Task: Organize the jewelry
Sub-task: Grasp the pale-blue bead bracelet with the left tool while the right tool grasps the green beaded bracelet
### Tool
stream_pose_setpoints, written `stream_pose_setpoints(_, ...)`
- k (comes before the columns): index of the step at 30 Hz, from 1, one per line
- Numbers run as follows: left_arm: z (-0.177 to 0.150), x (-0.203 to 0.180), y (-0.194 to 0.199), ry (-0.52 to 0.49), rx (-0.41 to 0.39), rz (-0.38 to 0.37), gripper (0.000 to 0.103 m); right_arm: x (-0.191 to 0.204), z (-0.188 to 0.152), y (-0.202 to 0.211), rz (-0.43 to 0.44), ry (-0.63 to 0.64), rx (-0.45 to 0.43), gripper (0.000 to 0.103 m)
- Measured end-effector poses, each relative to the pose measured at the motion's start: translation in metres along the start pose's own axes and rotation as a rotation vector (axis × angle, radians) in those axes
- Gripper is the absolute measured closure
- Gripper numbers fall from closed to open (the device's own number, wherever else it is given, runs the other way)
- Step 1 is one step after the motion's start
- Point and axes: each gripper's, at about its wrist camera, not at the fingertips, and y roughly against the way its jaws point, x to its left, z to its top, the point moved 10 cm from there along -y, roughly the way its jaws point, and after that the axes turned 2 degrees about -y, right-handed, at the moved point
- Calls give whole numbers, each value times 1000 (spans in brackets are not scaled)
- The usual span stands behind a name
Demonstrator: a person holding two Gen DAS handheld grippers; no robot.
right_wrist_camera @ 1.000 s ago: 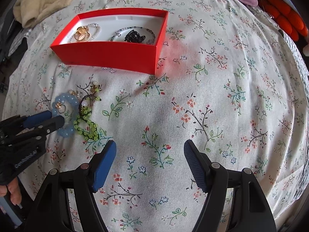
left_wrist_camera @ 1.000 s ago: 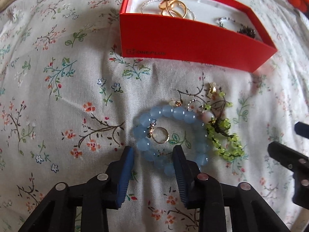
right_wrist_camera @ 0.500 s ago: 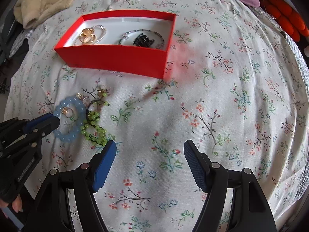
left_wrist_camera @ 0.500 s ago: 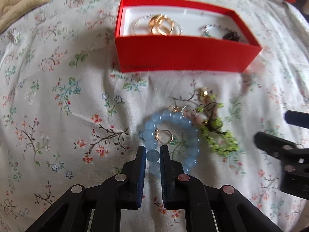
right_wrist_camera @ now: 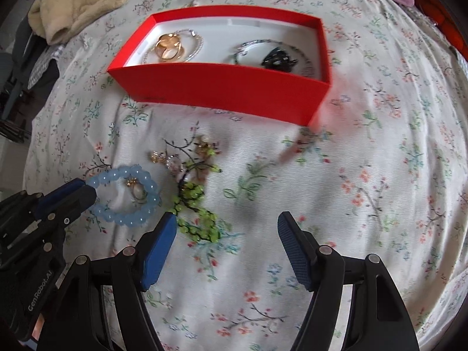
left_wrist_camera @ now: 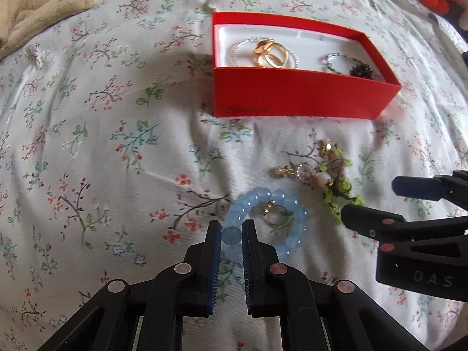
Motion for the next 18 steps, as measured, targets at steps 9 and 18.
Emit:
stream_pose_setpoints(9,-11,13,-24,4,54,16,91,19,3,-16,-22,68,2,58)
stream_pose_setpoints(18,-15,7,-34,-55,74,32,78,22,2,-17,-17,84,15,70)
